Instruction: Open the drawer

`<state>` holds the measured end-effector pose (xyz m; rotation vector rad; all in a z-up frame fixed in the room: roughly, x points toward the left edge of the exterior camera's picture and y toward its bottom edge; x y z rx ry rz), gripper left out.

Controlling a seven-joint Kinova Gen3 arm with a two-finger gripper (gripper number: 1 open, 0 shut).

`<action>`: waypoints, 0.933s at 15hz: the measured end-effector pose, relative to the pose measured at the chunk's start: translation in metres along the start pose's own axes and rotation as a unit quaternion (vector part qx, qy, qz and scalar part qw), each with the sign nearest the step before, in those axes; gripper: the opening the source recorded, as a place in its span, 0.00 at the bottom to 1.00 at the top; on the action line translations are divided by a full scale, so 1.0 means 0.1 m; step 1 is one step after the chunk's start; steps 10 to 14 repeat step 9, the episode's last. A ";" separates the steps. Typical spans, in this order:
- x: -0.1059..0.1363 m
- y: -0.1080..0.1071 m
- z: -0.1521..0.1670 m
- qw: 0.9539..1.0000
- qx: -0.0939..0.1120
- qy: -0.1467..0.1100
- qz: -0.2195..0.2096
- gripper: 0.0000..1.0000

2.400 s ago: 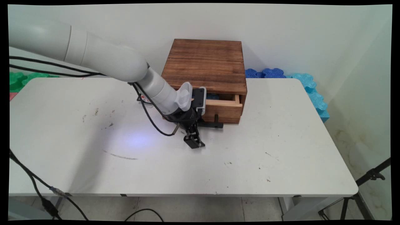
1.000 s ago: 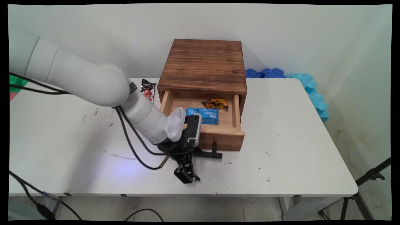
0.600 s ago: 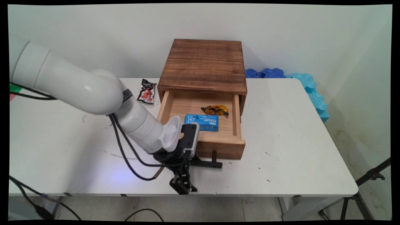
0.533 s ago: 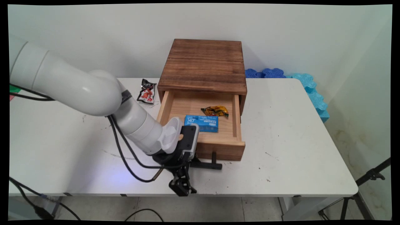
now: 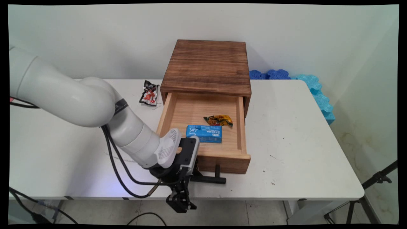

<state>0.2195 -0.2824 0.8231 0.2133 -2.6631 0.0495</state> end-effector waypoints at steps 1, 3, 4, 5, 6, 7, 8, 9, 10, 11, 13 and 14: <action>0.00 0.02 0.00 1.000 -0.001 0.000 0.001 1.00; 0.00 0.06 -0.01 1.000 -0.003 0.001 0.003 1.00; 0.00 0.08 -0.02 1.000 -0.003 0.002 0.004 1.00; 0.00 0.09 -0.02 1.000 -0.004 0.002 0.005 1.00; 0.00 0.11 -0.02 1.000 -0.004 0.002 0.006 1.00; 0.00 0.12 -0.03 1.000 -0.005 0.003 0.007 1.00; 0.00 0.13 -0.03 1.000 -0.004 0.003 0.009 1.00; 0.00 0.14 -0.03 1.000 -0.004 0.004 0.010 1.00; 0.00 0.14 -0.03 1.000 -0.004 0.004 0.010 1.00; 0.00 0.14 -0.03 1.000 -0.004 0.004 0.010 1.00; 0.00 0.14 -0.03 1.000 -0.004 0.004 0.010 1.00; 0.00 0.14 -0.03 1.000 -0.004 0.004 0.010 1.00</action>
